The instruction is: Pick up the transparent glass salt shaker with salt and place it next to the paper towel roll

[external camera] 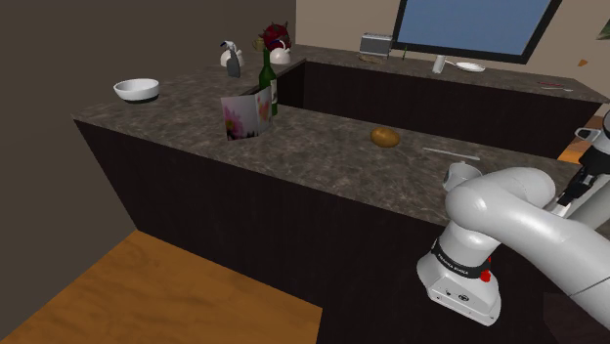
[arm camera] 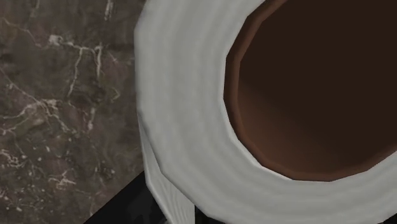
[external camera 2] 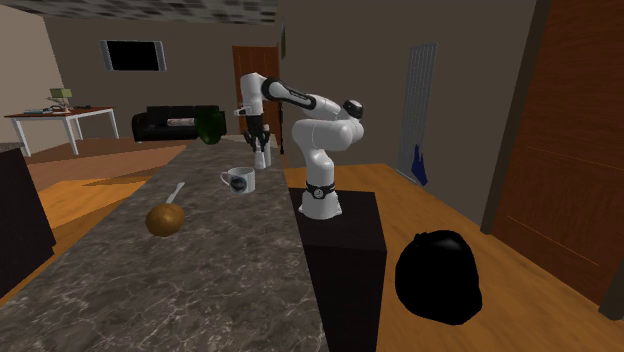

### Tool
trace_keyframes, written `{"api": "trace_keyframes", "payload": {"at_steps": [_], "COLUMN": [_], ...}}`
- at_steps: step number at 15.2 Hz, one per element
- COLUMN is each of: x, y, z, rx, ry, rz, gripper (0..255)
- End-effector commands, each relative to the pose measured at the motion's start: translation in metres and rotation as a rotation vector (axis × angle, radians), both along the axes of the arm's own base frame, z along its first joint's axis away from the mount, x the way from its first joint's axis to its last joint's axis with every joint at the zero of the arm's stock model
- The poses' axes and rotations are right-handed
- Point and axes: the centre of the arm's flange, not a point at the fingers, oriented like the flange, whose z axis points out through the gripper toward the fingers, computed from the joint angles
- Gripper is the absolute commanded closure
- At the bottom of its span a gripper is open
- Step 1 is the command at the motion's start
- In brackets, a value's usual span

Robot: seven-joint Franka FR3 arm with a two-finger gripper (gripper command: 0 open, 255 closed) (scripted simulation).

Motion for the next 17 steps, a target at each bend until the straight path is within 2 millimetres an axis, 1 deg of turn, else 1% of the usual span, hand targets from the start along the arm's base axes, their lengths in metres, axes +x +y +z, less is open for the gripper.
{"api": "trace_keyframes", "payload": {"at_steps": [1, 7, 8, 13, 16, 17], "x": [0.000, 0.000, 0.000, 0.000, -0.001, -0.001], "y": [-0.001, -0.001, -0.001, -0.001, -0.004, -0.005], "z": [-0.003, -0.003, -0.003, -0.003, 0.037, 0.047], "rx": [0.000, 0.000, 0.000, 0.000, 0.000, 0.000], "ry": [0.000, 0.000, 0.000, 0.000, 0.000, 0.000], "rz": [0.000, 0.000, 0.000, 0.000, 0.000, 0.000], "gripper": [255, 255, 0, 0, 0, 0]}}
